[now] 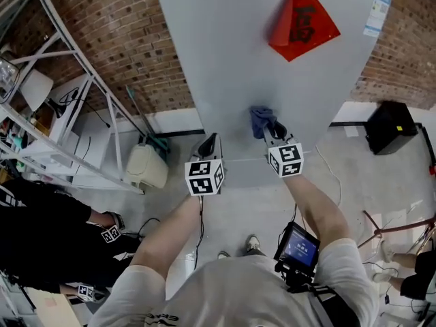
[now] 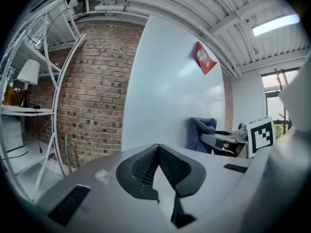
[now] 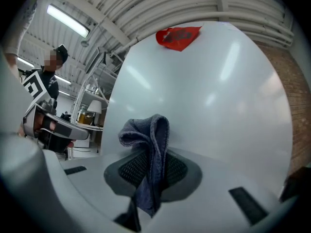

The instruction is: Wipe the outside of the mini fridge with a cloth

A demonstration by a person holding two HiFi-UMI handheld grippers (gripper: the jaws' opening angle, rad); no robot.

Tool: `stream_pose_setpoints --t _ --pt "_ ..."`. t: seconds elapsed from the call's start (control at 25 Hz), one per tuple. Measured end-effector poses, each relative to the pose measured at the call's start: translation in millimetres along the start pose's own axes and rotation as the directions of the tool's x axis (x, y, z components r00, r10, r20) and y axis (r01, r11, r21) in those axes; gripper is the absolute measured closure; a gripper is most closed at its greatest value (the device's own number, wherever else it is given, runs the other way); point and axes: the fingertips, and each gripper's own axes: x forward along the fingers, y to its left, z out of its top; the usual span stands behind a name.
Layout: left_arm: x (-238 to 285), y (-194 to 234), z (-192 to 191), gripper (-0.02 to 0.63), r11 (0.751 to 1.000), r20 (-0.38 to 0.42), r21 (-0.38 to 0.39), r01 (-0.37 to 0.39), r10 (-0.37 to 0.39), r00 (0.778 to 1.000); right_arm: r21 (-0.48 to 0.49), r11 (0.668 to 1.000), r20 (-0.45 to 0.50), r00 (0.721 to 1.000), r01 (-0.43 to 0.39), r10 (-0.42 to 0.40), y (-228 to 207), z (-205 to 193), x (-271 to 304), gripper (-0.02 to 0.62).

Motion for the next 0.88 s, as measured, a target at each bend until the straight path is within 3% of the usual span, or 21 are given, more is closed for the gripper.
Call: stream_pose_setpoints --t 0.36,0.88 --pt "40.0 -66.9 0.6 0.603 0.997 -0.006 0.021 0.074 -0.074 0.997 0.010 0.991 -0.018 0.991 0.134 -0.134 -100.6 -17.8 -49.4 0.537" --pt "82.2 -125.6 -1.1 0.603 0.994 -0.007 0.021 0.109 -0.109 0.994 0.043 0.956 -0.056 0.956 0.290 -0.288 -214.9 -41.4 -99.2 0.537"
